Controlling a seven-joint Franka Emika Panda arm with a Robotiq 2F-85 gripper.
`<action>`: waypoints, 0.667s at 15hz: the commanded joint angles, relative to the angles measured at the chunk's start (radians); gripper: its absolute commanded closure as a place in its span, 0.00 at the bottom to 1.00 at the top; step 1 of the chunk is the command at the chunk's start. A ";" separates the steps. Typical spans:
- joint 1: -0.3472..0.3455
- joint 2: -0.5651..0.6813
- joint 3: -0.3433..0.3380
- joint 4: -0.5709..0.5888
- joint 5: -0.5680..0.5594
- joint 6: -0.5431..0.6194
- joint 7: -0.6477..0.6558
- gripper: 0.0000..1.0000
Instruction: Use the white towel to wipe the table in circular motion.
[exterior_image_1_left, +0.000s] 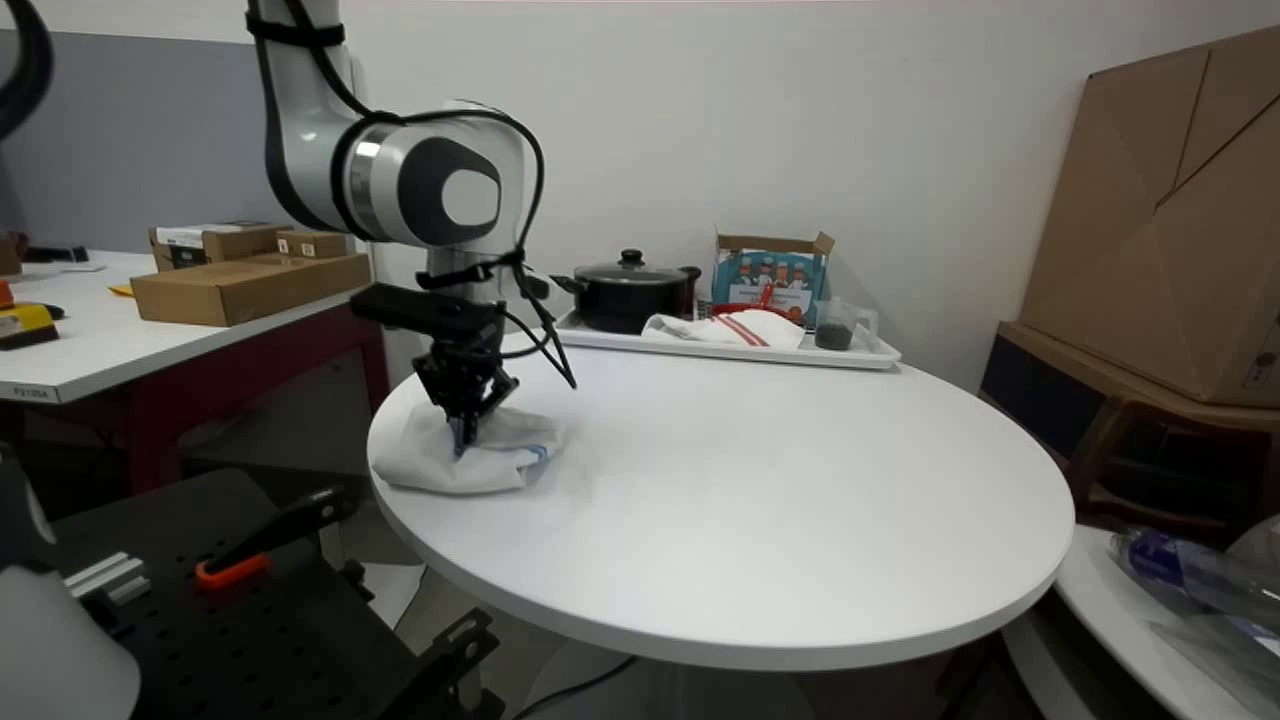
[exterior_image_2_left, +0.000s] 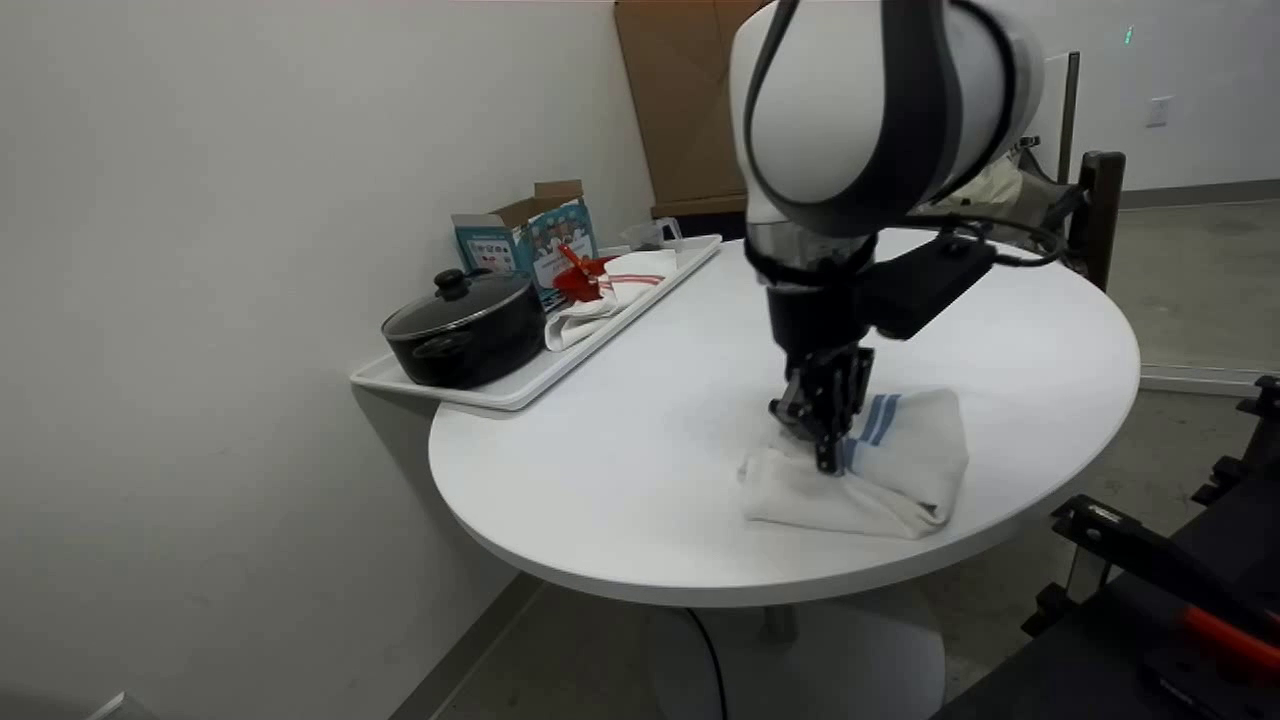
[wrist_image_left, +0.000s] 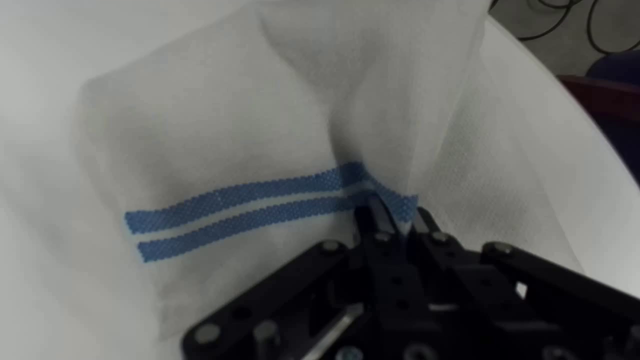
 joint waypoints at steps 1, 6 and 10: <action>0.082 0.137 -0.030 0.199 -0.009 -0.061 0.040 0.98; -0.013 0.199 -0.124 0.399 0.034 -0.184 0.033 0.98; -0.153 0.161 -0.199 0.392 0.076 -0.189 0.001 0.98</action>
